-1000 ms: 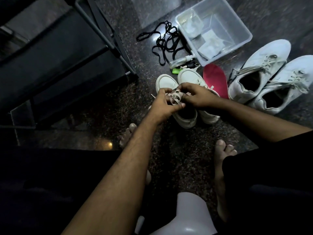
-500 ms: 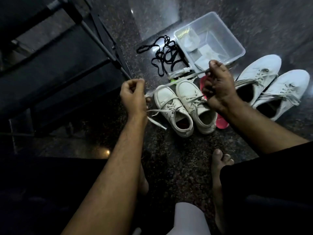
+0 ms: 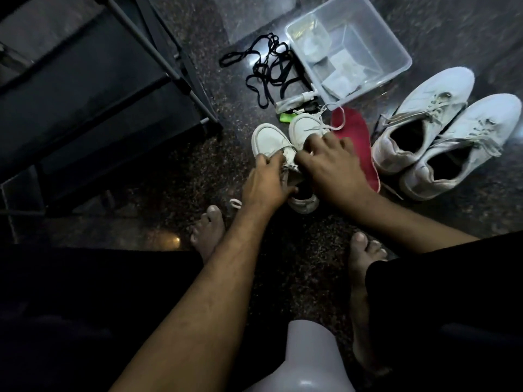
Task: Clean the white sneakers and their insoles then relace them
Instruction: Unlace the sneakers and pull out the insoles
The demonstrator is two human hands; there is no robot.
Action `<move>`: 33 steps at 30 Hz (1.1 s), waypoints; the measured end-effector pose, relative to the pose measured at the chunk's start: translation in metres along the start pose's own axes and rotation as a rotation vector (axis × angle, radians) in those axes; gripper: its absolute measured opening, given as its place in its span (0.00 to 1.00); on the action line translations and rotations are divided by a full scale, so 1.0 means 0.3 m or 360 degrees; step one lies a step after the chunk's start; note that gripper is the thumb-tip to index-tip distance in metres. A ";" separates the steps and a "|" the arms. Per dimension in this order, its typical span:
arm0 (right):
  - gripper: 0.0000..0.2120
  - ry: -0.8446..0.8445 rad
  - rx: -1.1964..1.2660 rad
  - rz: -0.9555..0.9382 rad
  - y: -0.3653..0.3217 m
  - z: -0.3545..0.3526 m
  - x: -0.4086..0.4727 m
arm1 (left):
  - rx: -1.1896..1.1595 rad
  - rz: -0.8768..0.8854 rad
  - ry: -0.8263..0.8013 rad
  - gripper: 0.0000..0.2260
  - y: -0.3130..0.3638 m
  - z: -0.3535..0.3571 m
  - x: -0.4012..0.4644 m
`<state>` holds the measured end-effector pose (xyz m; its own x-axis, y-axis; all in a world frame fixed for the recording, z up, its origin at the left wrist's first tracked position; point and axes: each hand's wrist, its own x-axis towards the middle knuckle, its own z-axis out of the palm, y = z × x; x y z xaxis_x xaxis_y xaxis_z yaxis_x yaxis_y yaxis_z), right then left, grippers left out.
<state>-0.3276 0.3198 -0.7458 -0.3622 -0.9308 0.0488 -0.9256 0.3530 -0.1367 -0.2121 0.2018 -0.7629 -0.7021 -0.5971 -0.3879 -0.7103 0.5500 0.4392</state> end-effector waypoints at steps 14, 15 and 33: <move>0.16 -0.0216 0.0003 0.0012 0.018 0.088 0.071 | -0.0643 -0.0625 0.0096 0.09 -0.025 0.027 -0.012; 0.16 -0.0195 0.0033 0.0098 0.033 0.091 0.066 | -0.0892 -0.0687 0.0063 0.07 -0.043 0.022 -0.008; 0.16 -0.0769 -0.0087 -0.0308 -0.056 0.037 0.009 | -0.1435 -0.0611 0.0205 0.17 -0.074 0.108 -0.034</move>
<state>-0.3120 0.3103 -0.7543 -0.1037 -0.9125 -0.3957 -0.9797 0.1624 -0.1179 -0.1907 0.2145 -0.7951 -0.3833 -0.7304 -0.5653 -0.5477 -0.3131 0.7759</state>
